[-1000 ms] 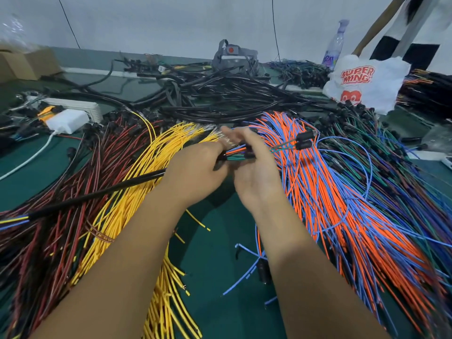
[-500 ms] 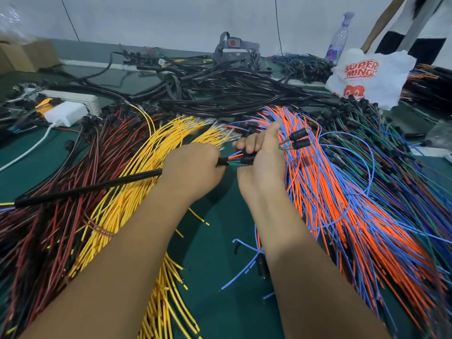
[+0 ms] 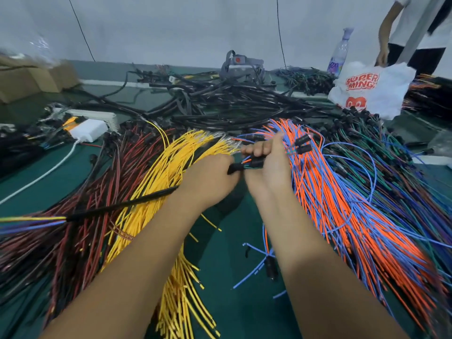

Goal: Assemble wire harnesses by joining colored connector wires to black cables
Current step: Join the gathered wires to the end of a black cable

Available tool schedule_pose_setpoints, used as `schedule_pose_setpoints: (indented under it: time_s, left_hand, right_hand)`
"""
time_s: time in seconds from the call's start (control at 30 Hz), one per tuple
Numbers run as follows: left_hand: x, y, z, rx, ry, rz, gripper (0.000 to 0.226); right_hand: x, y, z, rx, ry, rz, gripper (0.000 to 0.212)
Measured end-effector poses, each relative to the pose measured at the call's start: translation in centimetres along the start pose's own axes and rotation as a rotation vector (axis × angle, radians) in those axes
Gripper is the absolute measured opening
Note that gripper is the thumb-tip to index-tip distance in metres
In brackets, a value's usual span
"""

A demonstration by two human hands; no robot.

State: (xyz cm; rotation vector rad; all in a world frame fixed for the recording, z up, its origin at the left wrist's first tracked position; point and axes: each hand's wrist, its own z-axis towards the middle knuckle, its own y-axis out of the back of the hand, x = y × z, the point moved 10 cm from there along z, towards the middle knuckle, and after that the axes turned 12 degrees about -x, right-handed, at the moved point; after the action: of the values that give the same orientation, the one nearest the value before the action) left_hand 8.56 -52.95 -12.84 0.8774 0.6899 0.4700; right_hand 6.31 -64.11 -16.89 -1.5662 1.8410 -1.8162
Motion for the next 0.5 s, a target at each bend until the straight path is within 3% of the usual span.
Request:
schedule_pose_setpoints:
  time_s: [0.1, 0.2, 0.27, 0.37, 0.43, 0.5]
  left_hand:
    - [1.1, 3.3, 0.2, 0.127, 0.005, -0.088, 0.029]
    - [3.3, 8.7, 0.5, 0.106, 0.073, -0.22, 0.036]
    - [5.4, 13.3, 1.1, -0.013, 0.116, -0.159, 0.036]
    - [10.8, 21.9, 1.5, -0.272, 0.211, -0.064, 0.037]
    - [15.8, 28.1, 1.1, -0.429, 0.274, 0.125, 0.032]
    - [21.5, 32.5, -0.2, -0.489, 0.33, 0.331, 0.031]
  right_hand:
    - [3.4, -1.9, -1.8, -0.037, -0.007, 0.293, 0.06]
    - [4.2, -6.1, -4.5, 0.077, -0.098, 0.346, 0.046]
    - [2.0, -8.4, -6.1, 0.131, -0.141, 0.16, 0.043]
    - [-2.6, -10.4, -8.6, 0.214, -0.253, -0.008, 0.067]
    - [-5.1, -10.6, -9.7, 0.268, -0.311, -0.067, 0.065]
    - [-6.8, -10.1, -10.1, 0.289, -0.339, -0.117, 0.057]
